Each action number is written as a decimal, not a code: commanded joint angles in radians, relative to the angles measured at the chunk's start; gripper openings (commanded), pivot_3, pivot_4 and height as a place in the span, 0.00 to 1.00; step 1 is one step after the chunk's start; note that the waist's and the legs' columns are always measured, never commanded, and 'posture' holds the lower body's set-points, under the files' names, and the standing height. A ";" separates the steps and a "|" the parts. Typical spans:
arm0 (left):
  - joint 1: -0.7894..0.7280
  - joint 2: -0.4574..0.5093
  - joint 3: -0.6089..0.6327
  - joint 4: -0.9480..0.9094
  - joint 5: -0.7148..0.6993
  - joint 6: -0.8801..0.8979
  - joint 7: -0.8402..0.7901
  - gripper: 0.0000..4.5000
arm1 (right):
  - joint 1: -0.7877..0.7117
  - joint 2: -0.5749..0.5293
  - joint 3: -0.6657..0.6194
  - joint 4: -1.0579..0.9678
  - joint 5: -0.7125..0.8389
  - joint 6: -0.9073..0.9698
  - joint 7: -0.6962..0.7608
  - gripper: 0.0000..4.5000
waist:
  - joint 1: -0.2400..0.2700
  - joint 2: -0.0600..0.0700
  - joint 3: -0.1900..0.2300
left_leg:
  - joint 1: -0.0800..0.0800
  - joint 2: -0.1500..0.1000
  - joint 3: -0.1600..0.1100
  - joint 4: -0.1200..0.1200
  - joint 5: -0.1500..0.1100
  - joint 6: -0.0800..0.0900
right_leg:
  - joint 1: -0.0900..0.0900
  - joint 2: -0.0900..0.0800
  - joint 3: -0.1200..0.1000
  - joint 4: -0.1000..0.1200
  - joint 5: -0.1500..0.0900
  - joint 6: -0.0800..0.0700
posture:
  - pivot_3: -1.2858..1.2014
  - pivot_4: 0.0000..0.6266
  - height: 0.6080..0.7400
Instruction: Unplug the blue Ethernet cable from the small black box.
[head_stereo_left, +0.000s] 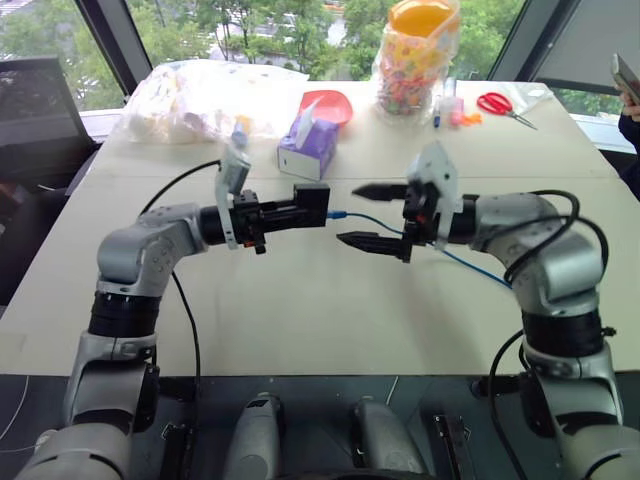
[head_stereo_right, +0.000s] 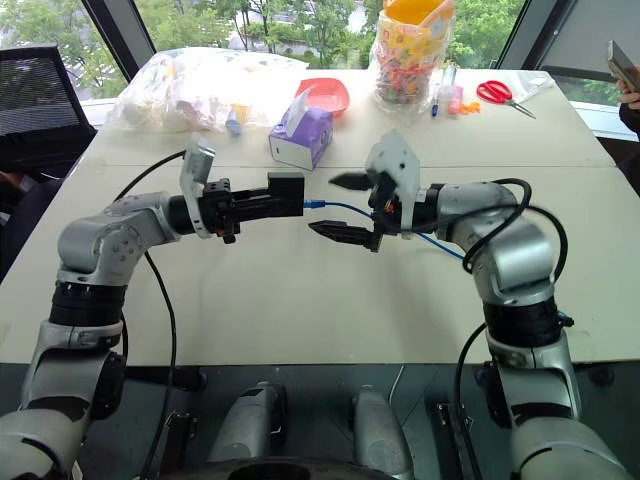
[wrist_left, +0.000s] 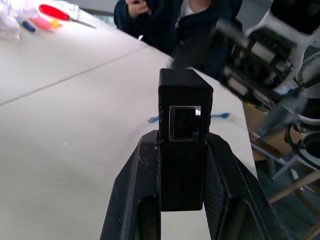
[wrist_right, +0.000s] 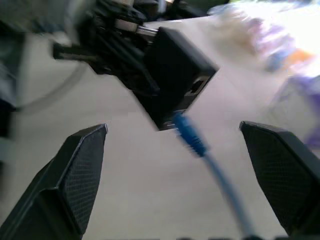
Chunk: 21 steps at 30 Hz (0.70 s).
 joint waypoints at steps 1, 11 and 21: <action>-0.035 0.010 0.046 -0.046 -0.070 0.051 -0.006 0.11 | -0.061 0.009 -0.082 0.094 0.157 0.192 0.000 0.98 | 0.000 0.000 0.000 | 0.000 0.000 0.000 0.000 0.000 0.000 | 0.000 0.000 0.000 0.000 0.000 0.000 | 0.52 0.24 0.96; -0.045 0.018 0.080 -0.081 -0.158 0.158 0.029 0.11 | -0.113 0.054 -0.099 0.185 0.241 0.212 -0.081 0.98 | -0.002 0.000 0.000 | -0.001 0.000 0.000 -0.002 0.000 0.000 | -0.003 0.000 0.000 0.000 0.000 0.000 | 0.52 0.24 0.96; -0.029 0.034 0.078 -0.107 -0.164 0.175 0.033 0.11 | -0.117 0.049 -0.071 0.183 0.268 0.197 -0.091 0.70 | -0.003 0.000 0.000 | -0.001 0.000 0.000 -0.002 0.000 0.000 | -0.003 0.001 0.000 0.000 0.000 0.000 | 0.52 0.24 0.96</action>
